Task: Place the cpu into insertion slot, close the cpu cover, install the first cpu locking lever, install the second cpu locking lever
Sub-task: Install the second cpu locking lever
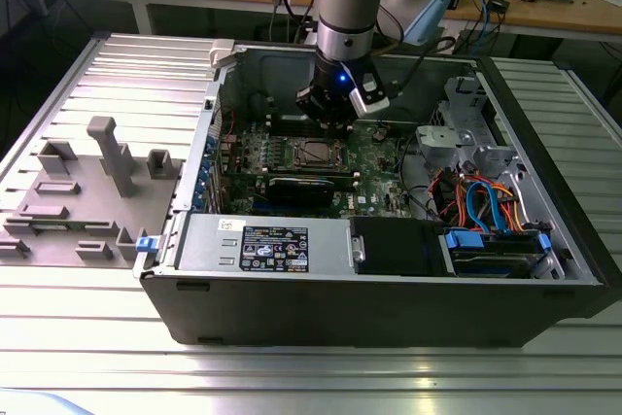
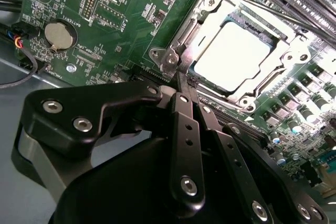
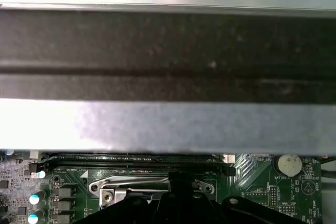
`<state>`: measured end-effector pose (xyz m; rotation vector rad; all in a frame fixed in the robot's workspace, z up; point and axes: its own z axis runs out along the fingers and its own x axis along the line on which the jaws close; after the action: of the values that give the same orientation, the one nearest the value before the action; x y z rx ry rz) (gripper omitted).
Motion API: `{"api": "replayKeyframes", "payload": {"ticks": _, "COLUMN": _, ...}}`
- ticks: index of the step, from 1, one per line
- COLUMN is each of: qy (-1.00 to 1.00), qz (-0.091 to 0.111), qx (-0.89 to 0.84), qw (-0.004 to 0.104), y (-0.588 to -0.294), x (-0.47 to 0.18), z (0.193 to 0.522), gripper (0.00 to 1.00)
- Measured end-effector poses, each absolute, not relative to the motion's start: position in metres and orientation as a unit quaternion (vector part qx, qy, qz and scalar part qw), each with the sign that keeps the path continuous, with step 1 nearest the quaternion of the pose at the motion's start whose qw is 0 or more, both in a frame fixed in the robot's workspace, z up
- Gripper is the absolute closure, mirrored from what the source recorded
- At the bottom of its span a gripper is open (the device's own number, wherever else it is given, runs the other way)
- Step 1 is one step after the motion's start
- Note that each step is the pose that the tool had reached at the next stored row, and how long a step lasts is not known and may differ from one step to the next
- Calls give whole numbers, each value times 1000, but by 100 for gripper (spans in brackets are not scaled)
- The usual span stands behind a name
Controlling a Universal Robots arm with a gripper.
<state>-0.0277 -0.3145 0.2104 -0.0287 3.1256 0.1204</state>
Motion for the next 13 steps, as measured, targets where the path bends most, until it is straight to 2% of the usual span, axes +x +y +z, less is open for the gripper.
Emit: {"api": "replayKeyframes", "payload": {"ticks": 13, "qy": 999, "qz": 38, "qx": -9, "qw": 7, "y": -315, "x": -28, "z": 215, "gripper": 89}}
